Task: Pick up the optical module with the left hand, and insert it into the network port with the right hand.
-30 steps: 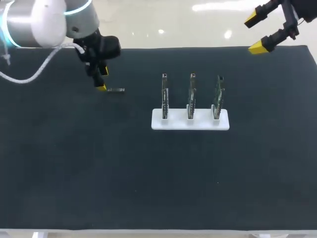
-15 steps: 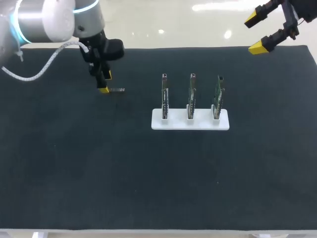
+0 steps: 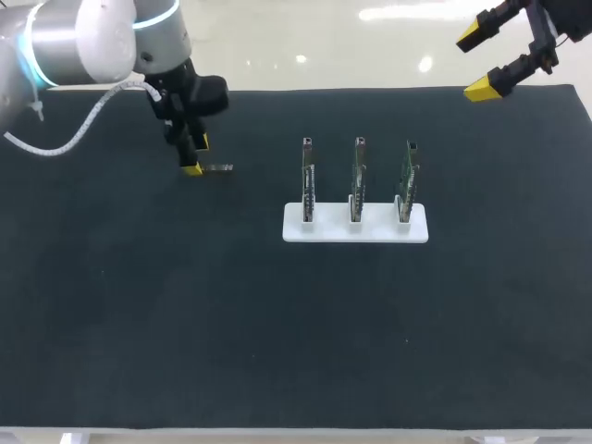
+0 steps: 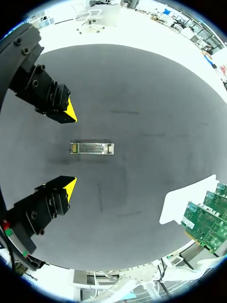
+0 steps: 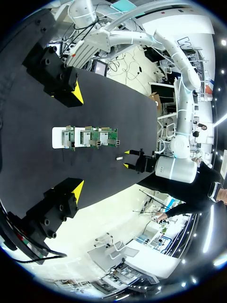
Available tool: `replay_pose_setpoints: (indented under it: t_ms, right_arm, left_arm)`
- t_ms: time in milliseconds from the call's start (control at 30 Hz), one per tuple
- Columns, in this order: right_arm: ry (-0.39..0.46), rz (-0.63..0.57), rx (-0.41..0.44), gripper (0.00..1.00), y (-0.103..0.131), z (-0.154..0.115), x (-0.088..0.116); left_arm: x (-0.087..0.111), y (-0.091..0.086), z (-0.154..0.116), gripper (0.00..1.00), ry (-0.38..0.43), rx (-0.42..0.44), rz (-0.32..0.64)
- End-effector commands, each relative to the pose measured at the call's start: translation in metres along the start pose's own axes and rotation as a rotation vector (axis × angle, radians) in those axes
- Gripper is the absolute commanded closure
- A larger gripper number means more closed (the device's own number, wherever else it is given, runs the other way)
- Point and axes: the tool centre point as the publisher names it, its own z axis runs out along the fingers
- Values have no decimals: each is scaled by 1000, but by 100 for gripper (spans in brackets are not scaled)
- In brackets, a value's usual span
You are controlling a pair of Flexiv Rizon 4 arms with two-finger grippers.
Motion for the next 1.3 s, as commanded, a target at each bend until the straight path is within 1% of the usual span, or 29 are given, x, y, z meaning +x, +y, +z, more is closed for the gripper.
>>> replay_pose_setpoints:
  t_ms: [33,433,467,567,700,800,900,967,1000,1067,1133,1200,1233,1300]
  right_arm:
    - [-2,-1,1,0,0,0,0]
    - [-2,-1,1,0,0,0,0]
    - [-2,-1,1,0,0,0,0]
    - [-2,-1,1,0,0,0,0]
    - [-2,-1,1,0,0,0,0]
    - [-2,-1,1,0,0,0,0]
    - [-2,-1,1,0,0,0,0]
    - [-2,-1,1,0,0,0,0]
    - [-2,-1,1,0,0,0,0]
    - [-2,-1,1,0,0,0,0]
    - [-2,-1,1,0,0,0,0]
    - [-2,-1,1,0,0,0,0]
    - [-2,-1,1,0,0,0,0]
    - [-2,-1,1,0,0,0,0]
  left_arm:
    - [0,-5,3,0,-9,-11,-11]
    - [-2,-4,9,0,-2,-17,-39]
    - [-2,-4,9,2,-2,-17,-40]
    - [-2,-4,9,11,-2,-16,-41]
    - [-3,-4,10,9,-1,-16,-43]
    - [-3,-4,11,12,0,-17,-43]
    - [-1,-3,11,27,1,-18,-46]
    - [0,-2,12,49,2,-18,-47]
    - [1,-2,12,53,3,-18,-47]
    - [2,-1,13,58,5,-19,-50]
    - [2,-1,13,60,6,-19,-53]
    - [4,0,13,65,8,-19,-54]
    - [4,0,13,70,8,-20,-55]
    - [5,0,13,89,8,-21,-56]
